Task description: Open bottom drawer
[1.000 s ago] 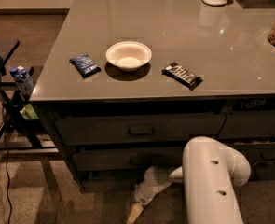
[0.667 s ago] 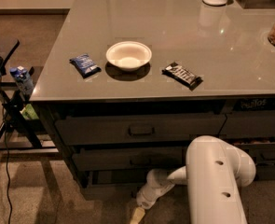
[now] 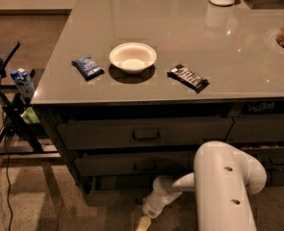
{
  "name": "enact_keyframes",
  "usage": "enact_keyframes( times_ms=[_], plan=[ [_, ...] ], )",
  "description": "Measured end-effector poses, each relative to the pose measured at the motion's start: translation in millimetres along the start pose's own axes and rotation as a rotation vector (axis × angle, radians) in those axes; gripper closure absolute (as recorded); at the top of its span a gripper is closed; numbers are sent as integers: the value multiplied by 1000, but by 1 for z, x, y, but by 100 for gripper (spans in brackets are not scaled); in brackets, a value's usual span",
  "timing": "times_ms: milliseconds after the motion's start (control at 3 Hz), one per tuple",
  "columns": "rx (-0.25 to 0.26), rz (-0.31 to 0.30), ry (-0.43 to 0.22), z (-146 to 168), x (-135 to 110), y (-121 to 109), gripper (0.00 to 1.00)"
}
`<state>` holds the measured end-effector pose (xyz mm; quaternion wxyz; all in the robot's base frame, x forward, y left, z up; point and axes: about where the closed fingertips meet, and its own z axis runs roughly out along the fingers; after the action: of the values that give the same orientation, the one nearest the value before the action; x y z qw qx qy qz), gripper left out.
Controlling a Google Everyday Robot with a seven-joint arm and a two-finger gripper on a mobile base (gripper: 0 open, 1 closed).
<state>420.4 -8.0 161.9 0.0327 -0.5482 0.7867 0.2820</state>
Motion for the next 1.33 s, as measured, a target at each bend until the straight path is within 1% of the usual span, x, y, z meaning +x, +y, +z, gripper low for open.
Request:
enact_keyframes(
  times_ms=[333, 667, 1000, 1333],
  plan=[
    [0, 0, 0, -3, -2, 2, 0],
    [28, 30, -32, -24, 2, 12, 0],
    [-36, 51, -7, -39, 45, 102, 0],
    [-5, 44, -16, -33, 39, 85, 0]
  ],
)
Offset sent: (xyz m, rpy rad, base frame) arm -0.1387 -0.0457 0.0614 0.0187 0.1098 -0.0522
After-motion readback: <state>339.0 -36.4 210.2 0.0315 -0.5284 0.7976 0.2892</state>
